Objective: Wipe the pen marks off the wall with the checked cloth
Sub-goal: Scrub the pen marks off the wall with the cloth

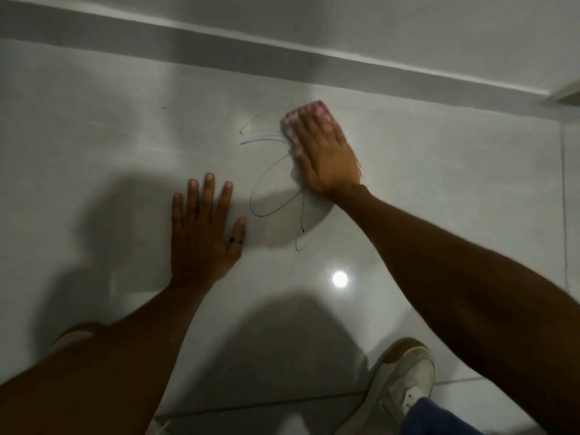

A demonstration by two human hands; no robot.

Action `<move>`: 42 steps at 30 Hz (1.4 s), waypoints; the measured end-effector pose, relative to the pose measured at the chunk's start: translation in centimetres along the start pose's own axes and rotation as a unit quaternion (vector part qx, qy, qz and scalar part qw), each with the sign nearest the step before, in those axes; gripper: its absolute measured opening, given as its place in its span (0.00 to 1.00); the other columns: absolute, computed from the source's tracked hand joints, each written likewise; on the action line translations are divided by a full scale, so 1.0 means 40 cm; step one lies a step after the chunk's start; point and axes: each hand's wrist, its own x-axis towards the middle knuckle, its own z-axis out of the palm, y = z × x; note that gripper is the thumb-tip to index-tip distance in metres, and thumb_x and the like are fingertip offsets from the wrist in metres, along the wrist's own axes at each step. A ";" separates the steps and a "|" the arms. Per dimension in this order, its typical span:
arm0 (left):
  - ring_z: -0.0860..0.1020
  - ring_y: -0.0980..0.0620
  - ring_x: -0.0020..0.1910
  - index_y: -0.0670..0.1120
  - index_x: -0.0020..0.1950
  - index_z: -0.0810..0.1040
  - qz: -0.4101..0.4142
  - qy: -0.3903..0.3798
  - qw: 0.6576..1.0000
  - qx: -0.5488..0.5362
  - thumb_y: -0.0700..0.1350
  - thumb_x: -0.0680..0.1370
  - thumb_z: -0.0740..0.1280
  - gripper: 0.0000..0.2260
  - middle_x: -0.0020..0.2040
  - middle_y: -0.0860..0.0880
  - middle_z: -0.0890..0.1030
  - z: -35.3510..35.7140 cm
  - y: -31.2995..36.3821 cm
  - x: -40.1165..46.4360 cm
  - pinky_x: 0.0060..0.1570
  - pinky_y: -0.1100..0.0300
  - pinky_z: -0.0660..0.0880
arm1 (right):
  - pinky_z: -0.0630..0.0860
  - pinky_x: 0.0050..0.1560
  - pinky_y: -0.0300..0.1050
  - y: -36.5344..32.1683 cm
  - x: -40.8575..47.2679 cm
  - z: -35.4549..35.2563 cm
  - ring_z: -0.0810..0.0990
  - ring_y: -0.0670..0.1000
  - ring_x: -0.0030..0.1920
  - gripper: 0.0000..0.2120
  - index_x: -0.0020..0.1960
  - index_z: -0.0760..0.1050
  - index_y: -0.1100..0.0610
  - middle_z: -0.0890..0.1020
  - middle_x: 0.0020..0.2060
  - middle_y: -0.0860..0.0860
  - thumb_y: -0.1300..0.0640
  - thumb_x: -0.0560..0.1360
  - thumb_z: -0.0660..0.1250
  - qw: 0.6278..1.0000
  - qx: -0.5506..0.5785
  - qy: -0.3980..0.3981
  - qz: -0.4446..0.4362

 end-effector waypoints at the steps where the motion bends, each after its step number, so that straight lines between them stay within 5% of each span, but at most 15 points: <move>1: 0.57 0.35 0.87 0.49 0.88 0.61 -0.003 -0.003 1.000 -0.003 0.61 0.86 0.56 0.32 0.88 0.40 0.59 -0.001 0.000 -0.001 0.86 0.35 0.52 | 0.46 0.88 0.61 -0.013 0.017 -0.007 0.46 0.57 0.88 0.30 0.87 0.49 0.53 0.51 0.88 0.55 0.43 0.88 0.45 0.998 0.023 0.012 0.065; 3: 0.58 0.34 0.87 0.49 0.88 0.61 0.000 -0.003 1.000 -0.005 0.61 0.86 0.56 0.32 0.88 0.40 0.60 -0.001 -0.004 -0.002 0.85 0.35 0.53 | 0.44 0.88 0.60 -0.038 0.045 -0.014 0.45 0.57 0.88 0.31 0.87 0.47 0.53 0.49 0.88 0.55 0.42 0.88 0.45 0.992 0.031 0.019 0.117; 6: 0.58 0.34 0.86 0.49 0.88 0.61 -0.002 0.001 1.000 0.001 0.62 0.86 0.57 0.33 0.88 0.40 0.60 0.005 -0.009 0.004 0.85 0.35 0.54 | 0.46 0.88 0.60 -0.083 0.068 0.004 0.46 0.56 0.88 0.30 0.87 0.48 0.52 0.50 0.88 0.54 0.43 0.88 0.46 1.000 0.010 0.000 0.025; 8: 0.59 0.34 0.86 0.48 0.88 0.61 -0.002 0.008 1.000 -0.005 0.62 0.86 0.58 0.33 0.87 0.40 0.61 0.005 -0.011 0.000 0.85 0.35 0.54 | 0.44 0.88 0.59 -0.111 0.083 -0.001 0.45 0.55 0.88 0.30 0.87 0.47 0.52 0.49 0.88 0.54 0.43 0.88 0.45 0.996 0.033 0.015 0.083; 11: 0.60 0.34 0.86 0.48 0.87 0.62 0.004 0.024 1.000 -0.006 0.61 0.86 0.59 0.32 0.87 0.40 0.62 0.007 -0.010 -0.001 0.85 0.35 0.56 | 0.44 0.88 0.60 -0.145 0.095 0.011 0.46 0.56 0.88 0.31 0.87 0.47 0.54 0.49 0.88 0.55 0.43 0.87 0.43 0.999 0.005 -0.021 -0.025; 14: 0.59 0.35 0.86 0.49 0.88 0.60 0.000 0.008 1.000 -0.003 0.62 0.86 0.57 0.33 0.88 0.41 0.60 0.004 -0.011 0.000 0.85 0.34 0.55 | 0.43 0.88 0.58 -0.174 0.102 0.013 0.45 0.55 0.88 0.30 0.87 0.47 0.53 0.49 0.88 0.54 0.44 0.88 0.45 0.999 0.032 0.001 0.040; 17: 0.58 0.35 0.87 0.49 0.88 0.60 0.000 0.004 1.000 0.002 0.62 0.86 0.57 0.33 0.88 0.41 0.60 0.002 -0.008 0.003 0.85 0.35 0.55 | 0.46 0.88 0.60 -0.193 0.098 0.026 0.48 0.57 0.88 0.30 0.87 0.50 0.54 0.52 0.87 0.55 0.44 0.88 0.47 0.997 0.002 -0.022 -0.074; 21: 0.57 0.35 0.87 0.49 0.88 0.59 -0.006 -0.016 1.000 -0.001 0.63 0.86 0.55 0.33 0.88 0.41 0.59 -0.005 -0.008 0.001 0.85 0.34 0.54 | 0.45 0.88 0.59 -0.215 0.081 0.029 0.47 0.56 0.88 0.30 0.87 0.49 0.53 0.51 0.88 0.55 0.44 0.88 0.47 0.999 0.035 0.002 0.030; 24: 0.57 0.35 0.87 0.48 0.88 0.60 -0.006 -0.015 1.000 -0.002 0.62 0.86 0.56 0.33 0.88 0.41 0.59 -0.009 -0.005 0.006 0.85 0.35 0.54 | 0.48 0.87 0.61 -0.201 0.058 0.055 0.49 0.57 0.88 0.29 0.87 0.51 0.53 0.53 0.87 0.55 0.46 0.88 0.49 0.994 -0.013 -0.021 -0.110; 27: 0.57 0.36 0.87 0.49 0.88 0.60 -0.008 -0.024 1.000 -0.013 0.62 0.85 0.57 0.33 0.88 0.41 0.59 -0.011 -0.008 0.002 0.85 0.35 0.53 | 0.46 0.88 0.61 -0.190 0.035 0.046 0.49 0.57 0.88 0.29 0.87 0.50 0.53 0.53 0.87 0.55 0.45 0.88 0.49 1.000 0.009 0.002 -0.016; 30: 0.57 0.36 0.87 0.49 0.88 0.59 -0.004 -0.015 1.000 -0.006 0.62 0.85 0.56 0.33 0.88 0.41 0.59 -0.008 -0.006 0.004 0.85 0.35 0.53 | 0.46 0.88 0.60 -0.170 0.000 0.061 0.50 0.57 0.88 0.29 0.87 0.51 0.53 0.54 0.87 0.55 0.46 0.88 0.48 0.990 -0.028 -0.031 -0.138; 33: 0.57 0.36 0.87 0.50 0.88 0.60 -0.007 -0.011 1.000 -0.003 0.63 0.85 0.55 0.33 0.88 0.42 0.59 -0.008 -0.011 0.002 0.85 0.36 0.52 | 0.47 0.88 0.61 -0.170 -0.017 0.046 0.48 0.57 0.88 0.30 0.87 0.50 0.54 0.52 0.87 0.56 0.44 0.87 0.46 0.999 0.000 -0.010 -0.035; 36: 0.56 0.37 0.87 0.51 0.88 0.59 -0.002 -0.004 1.000 -0.005 0.63 0.86 0.55 0.33 0.88 0.42 0.58 -0.002 -0.009 0.002 0.86 0.37 0.51 | 0.51 0.87 0.63 -0.159 -0.064 0.069 0.50 0.57 0.88 0.30 0.87 0.51 0.54 0.54 0.87 0.55 0.45 0.87 0.46 0.992 -0.025 -0.035 -0.122; 40: 0.57 0.37 0.87 0.50 0.88 0.61 -0.004 0.007 1.000 -0.016 0.61 0.86 0.57 0.32 0.88 0.42 0.59 -0.007 -0.007 -0.001 0.86 0.36 0.52 | 0.50 0.87 0.62 -0.173 -0.135 0.077 0.50 0.57 0.88 0.30 0.87 0.52 0.53 0.54 0.87 0.55 0.44 0.87 0.47 1.000 0.011 -0.014 -0.022; 42: 0.57 0.36 0.87 0.50 0.88 0.61 0.000 0.009 1.000 -0.020 0.60 0.86 0.57 0.31 0.88 0.41 0.60 -0.006 -0.006 0.002 0.86 0.36 0.52 | 0.52 0.87 0.63 -0.167 -0.174 0.092 0.53 0.57 0.87 0.30 0.86 0.54 0.53 0.57 0.87 0.55 0.45 0.87 0.47 0.994 -0.006 -0.024 -0.104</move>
